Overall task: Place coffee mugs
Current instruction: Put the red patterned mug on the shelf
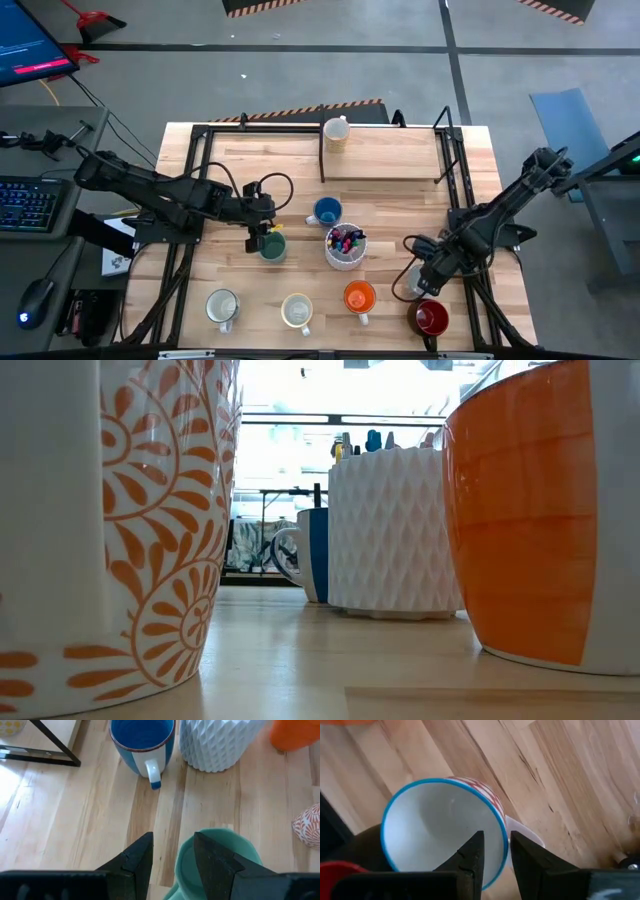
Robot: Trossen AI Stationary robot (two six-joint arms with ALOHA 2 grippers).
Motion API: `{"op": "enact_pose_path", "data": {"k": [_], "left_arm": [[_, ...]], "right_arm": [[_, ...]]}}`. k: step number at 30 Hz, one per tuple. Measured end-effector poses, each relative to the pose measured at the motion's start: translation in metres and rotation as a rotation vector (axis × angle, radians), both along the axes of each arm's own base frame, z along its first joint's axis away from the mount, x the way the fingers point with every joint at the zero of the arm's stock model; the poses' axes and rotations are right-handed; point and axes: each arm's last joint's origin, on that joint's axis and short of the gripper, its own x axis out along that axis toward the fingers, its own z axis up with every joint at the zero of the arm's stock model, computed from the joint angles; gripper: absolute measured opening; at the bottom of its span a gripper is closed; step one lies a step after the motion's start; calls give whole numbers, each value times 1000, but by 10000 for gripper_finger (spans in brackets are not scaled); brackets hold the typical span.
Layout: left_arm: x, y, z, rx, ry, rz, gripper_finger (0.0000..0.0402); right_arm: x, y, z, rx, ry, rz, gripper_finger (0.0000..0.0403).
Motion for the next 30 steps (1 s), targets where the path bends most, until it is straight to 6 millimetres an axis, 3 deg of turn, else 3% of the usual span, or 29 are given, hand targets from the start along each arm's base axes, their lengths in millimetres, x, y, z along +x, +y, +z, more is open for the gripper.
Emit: {"op": "enact_pose_path", "data": {"k": [11,17,21,30], "left_arm": [[4,-1,3,17,-41,-35,131],[4,-1,3,22,-45,-42,131],[4,-1,3,21,-44,-42,131],[4,0,3,47,-44,-46,131]], "right_arm": [[17,15,-22,-23,26,2,75],[20,14,-34,-143,28,-7,59],[24,12,-36,-200,-3,12,8],[29,-9,-33,-438,-80,-53,3]]}}
